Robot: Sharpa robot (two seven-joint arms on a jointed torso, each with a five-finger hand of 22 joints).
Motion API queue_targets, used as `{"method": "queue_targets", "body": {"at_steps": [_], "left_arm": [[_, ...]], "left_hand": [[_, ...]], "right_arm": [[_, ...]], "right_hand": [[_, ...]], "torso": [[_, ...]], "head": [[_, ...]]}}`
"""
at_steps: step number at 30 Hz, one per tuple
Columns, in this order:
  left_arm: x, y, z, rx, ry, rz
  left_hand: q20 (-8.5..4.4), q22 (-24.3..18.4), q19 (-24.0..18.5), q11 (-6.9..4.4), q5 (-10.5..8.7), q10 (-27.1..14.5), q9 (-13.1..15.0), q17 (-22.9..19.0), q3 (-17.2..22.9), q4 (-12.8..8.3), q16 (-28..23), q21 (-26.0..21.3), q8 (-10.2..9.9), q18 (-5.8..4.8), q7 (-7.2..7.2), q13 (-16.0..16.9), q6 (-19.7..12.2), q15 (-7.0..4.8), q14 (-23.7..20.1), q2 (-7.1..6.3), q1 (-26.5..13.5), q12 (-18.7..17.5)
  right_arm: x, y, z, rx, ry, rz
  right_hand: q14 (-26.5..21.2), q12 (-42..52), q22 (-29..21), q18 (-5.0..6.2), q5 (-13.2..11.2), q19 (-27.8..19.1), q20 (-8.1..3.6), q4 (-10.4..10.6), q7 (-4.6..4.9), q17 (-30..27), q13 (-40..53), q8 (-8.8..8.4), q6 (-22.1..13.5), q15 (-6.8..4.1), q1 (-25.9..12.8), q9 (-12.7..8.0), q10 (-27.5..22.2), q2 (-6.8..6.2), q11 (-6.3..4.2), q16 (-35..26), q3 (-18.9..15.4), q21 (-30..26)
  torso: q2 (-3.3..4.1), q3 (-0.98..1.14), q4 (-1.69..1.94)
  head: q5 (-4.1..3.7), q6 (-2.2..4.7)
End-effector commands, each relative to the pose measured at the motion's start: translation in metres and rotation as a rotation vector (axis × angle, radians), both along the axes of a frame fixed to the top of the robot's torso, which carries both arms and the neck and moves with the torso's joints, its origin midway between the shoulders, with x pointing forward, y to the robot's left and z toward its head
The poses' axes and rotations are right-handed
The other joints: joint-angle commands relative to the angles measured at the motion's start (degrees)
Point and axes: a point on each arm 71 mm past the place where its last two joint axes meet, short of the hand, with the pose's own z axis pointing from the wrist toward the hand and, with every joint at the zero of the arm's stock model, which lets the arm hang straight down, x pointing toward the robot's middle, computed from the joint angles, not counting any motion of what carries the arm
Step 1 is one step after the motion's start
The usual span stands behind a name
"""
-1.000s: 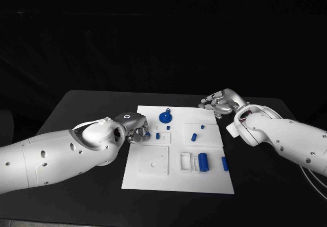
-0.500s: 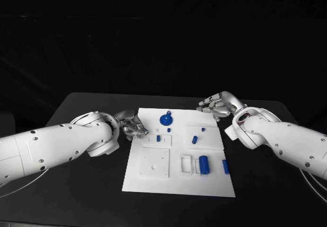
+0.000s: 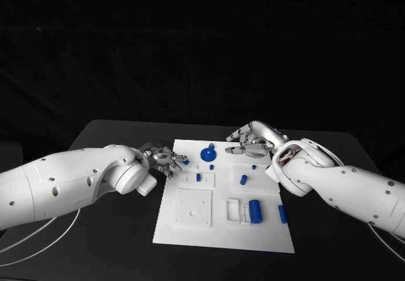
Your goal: Assemble the parts on the task board
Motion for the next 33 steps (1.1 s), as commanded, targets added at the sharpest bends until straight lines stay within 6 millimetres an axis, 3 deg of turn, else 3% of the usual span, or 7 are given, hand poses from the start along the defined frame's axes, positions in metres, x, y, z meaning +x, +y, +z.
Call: {"method": "queue_targets", "body": {"at_steps": [1,8,15,20,22,33], "left_arm": [[0.001,-0.002,0.003,-0.149,0.033,0.088],[-0.001,-0.007,0.002,-0.211,0.058,0.098],[-0.006,-0.014,0.002,-0.251,0.078,0.068],[-0.008,-0.02,0.003,-0.276,0.079,0.039],[-0.009,-0.021,0.003,-0.286,0.08,0.028],[-0.014,-0.028,0.004,-0.322,0.087,-0.016]], "left_hand": [[-0.52,1.14,0.02,-0.31,0.34,2.74,-0.04,-0.03,0.13,-0.68,0.4,-0.34,0.16,-0.86,-3.02,-0.08,7.05,-0.4,-0.03,0.08,-0.66,0.27],[-0.55,1.18,0.01,-0.38,0.48,2.72,-0.04,0.05,0.45,-1.3,0.85,-0.25,0.15,-0.86,-3.06,-0.04,7.17,-0.44,-0.05,0.31,-1.39,0.66],[-0.56,1.2,-0.07,-0.42,0.08,2.72,-0.05,0.04,0.77,-2.19,1.19,0.03,0.14,-0.86,-2.99,0.11,6.88,-0.45,-0.14,0.55,-1.82,1.17],[-0.62,1.24,-0.11,-0.43,-0.38,2.71,-0.05,0.1,0.79,-3.38,1.56,0.44,0.14,-0.86,-2.92,0.14,6.68,-0.49,-0.2,0.71,-1.52,1.46],[-0.61,1.24,-0.17,-0.41,-0.42,2.69,-0.05,0.11,0.78,-3.6,1.62,0.53,0.12,-0.86,-2.89,0.09,6.58,-0.47,-0.25,0.8,-1.47,1.35],[-0.52,1.21,-0.54,-0.25,-0.88,2.65,-0.06,0.06,0.75,-4.03,1.87,0.96,0.13,-0.86,-2.72,-0.1,6.07,-0.35,-0.56,1.49,-1.88,0.7]], "right_arm": [[-0.004,0.016,0.002,-0.135,-0.075,0.026],[-0.011,0.049,0.003,-0.18,-0.099,0.042],[-0.014,0.07,0.001,-0.184,-0.081,0.03],[-0.014,0.08,-0.004,-0.178,-0.058,0.026],[-0.013,0.083,-0.005,-0.175,-0.05,0.025],[-0.014,0.096,-0.012,-0.172,-0.02,0.031]], "right_hand": [[0.41,0.24,3.71,0.74,-0.73,2.96,-0.48,-0.7,0.01,0.17,0.07,-0.23,0.29,-0.11,-0.44,-0.06,0.37,0.33,0.02,0.2,0.61,0.39],[0.39,0.16,3.73,0.6,-3.49,2.94,-0.44,-0.04,0.06,0.31,0.06,-0.22,0.08,-0.02,-0.77,-0.05,0.35,-0.82,0.1,0.28,1.31,0.54],[0.5,0.2,3.89,0.48,-7.4,2.98,-0.38,2.69,0.12,0.78,0.06,-0.2,-0.36,0.06,0.07,-0.03,0.41,-2.15,0.21,0.78,1.06,1.18],[0.59,0.26,3.89,0.51,-7.58,2.98,-0.38,4.73,0.16,0.95,0.11,-0.16,-0.49,0.05,0.76,-0.01,0.42,-2.63,0.25,0.89,0.99,1.36],[0.56,0.24,3.89,0.51,-7.57,2.98,-0.38,4.83,0.16,0.94,0.1,-0.19,-0.5,0.06,0.69,-0.03,0.41,-2.63,0.25,0.87,0.96,1.37],[0.6,0.3,3.93,0.47,-7.64,3.0,-0.39,5.48,0.15,1.05,0.14,-0.2,-0.53,0.06,0.41,-0.03,0.47,-2.67,0.25,0.97,1.06,1.58]], "torso": [[0.02,-0.06,-0.05],[0.08,-0.08,0.1],[0.13,-0.13,0.07],[0.18,-0.14,0.15],[0.16,-0.03,0.11],[0.21,0.01,0.02]], "head": [[-0.12,0.47],[-0.12,0.97],[-0.01,1.57],[-0.25,1.95],[-0.26,1.97],[-0.16,2.1]]}}
